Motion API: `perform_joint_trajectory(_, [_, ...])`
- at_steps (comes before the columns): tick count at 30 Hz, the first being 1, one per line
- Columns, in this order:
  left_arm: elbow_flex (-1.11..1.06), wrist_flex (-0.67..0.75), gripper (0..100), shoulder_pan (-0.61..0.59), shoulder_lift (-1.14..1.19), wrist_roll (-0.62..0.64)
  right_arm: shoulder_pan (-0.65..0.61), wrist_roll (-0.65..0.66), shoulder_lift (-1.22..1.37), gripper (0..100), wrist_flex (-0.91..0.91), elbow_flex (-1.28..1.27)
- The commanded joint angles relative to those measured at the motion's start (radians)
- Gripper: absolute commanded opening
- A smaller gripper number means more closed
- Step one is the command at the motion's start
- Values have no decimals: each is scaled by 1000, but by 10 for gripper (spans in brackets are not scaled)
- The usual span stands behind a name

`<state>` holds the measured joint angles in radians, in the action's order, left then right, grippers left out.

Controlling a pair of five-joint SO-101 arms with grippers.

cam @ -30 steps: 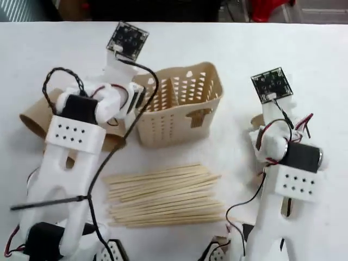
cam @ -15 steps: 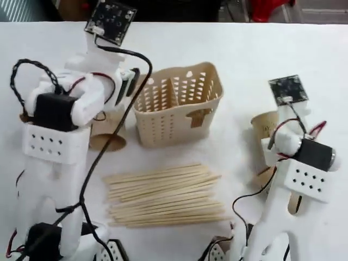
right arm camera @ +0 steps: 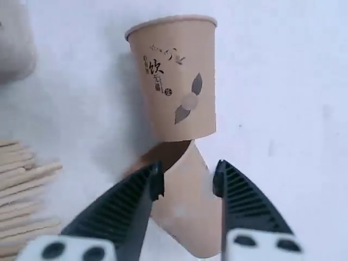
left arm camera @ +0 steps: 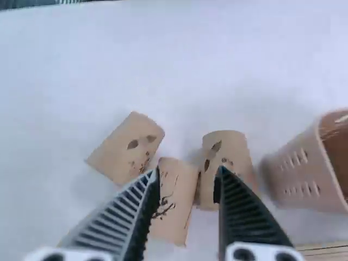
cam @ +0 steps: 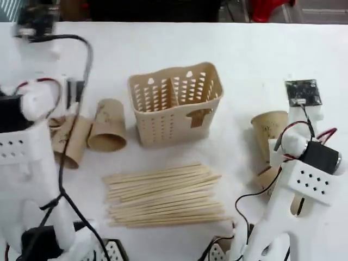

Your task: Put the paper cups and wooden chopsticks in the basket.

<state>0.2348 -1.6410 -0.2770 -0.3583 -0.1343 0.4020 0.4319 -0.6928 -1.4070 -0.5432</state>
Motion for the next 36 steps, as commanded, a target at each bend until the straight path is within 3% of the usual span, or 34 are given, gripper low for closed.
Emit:
perform_joint_trajectory(1, [37,-61,177,-84,-24,41,-31,-218,2,166,18,-20])
perform_joint_trajectory(4, [-51,-89,177,-127,-24,40,-79,-356,12,170,21,-72])
perform_joint_trajectory(7, [-236,-5,177,-202,-24,38,-58,-361,28,170,18,-81])
perform_joint_trajectory(12, [-571,267,177,-251,-25,38,-70,-226,48,170,13,-117])
perform_joint_trajectory(17, [-796,465,177,-245,-25,44,7,-167,18,170,22,-213])
perform_joint_trajectory(24, [-918,598,177,-245,-24,44,77,-164,-116,170,61,-328])
perform_joint_trajectory(33, [-927,606,175,-243,-16,46,213,-163,-142,170,61,-348])
perform_joint_trajectory(36, [-927,606,175,-243,-16,46,286,-98,-140,170,77,-374])
